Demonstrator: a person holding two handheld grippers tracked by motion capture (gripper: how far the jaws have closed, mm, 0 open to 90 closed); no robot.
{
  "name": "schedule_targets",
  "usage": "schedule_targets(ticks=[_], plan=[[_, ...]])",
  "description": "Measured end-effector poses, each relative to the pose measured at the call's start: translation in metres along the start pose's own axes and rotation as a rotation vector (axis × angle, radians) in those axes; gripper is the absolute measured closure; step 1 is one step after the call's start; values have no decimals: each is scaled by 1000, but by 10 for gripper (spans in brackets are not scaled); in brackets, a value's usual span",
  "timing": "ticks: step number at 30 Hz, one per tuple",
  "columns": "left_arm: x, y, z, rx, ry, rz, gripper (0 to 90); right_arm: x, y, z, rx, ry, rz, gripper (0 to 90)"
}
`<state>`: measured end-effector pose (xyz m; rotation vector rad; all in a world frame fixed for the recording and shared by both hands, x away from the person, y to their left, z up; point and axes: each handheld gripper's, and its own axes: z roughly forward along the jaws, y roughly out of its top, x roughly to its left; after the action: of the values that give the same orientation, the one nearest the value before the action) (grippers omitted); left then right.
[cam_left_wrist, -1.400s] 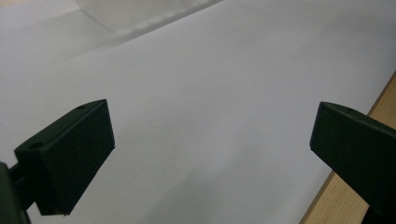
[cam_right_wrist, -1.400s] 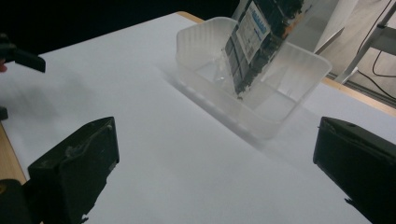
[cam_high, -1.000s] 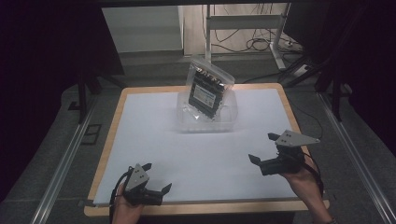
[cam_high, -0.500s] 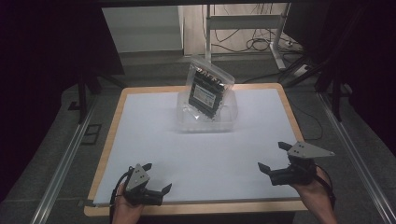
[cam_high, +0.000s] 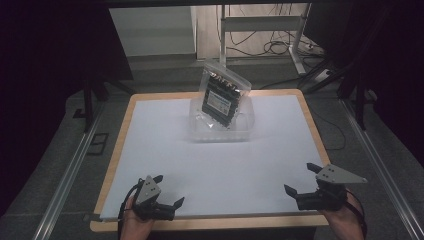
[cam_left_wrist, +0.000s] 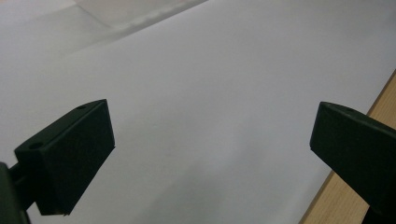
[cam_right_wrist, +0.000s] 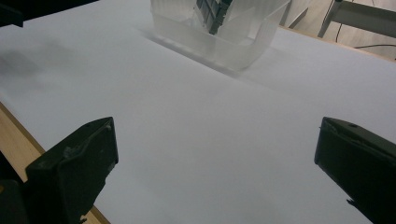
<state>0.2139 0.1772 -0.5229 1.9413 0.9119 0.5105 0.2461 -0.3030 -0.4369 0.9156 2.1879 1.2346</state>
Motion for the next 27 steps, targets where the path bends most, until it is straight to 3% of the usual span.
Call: schedule_targets(ticks=[18, 27], plan=[[-1, 0, 2, 20, 3, 12, 0, -10, -38, -1, 17, -47, 43, 0], [-1, -1, 3, 32, 4, 19, 0, -16, -56, 8, 67, -44, 66, 0]])
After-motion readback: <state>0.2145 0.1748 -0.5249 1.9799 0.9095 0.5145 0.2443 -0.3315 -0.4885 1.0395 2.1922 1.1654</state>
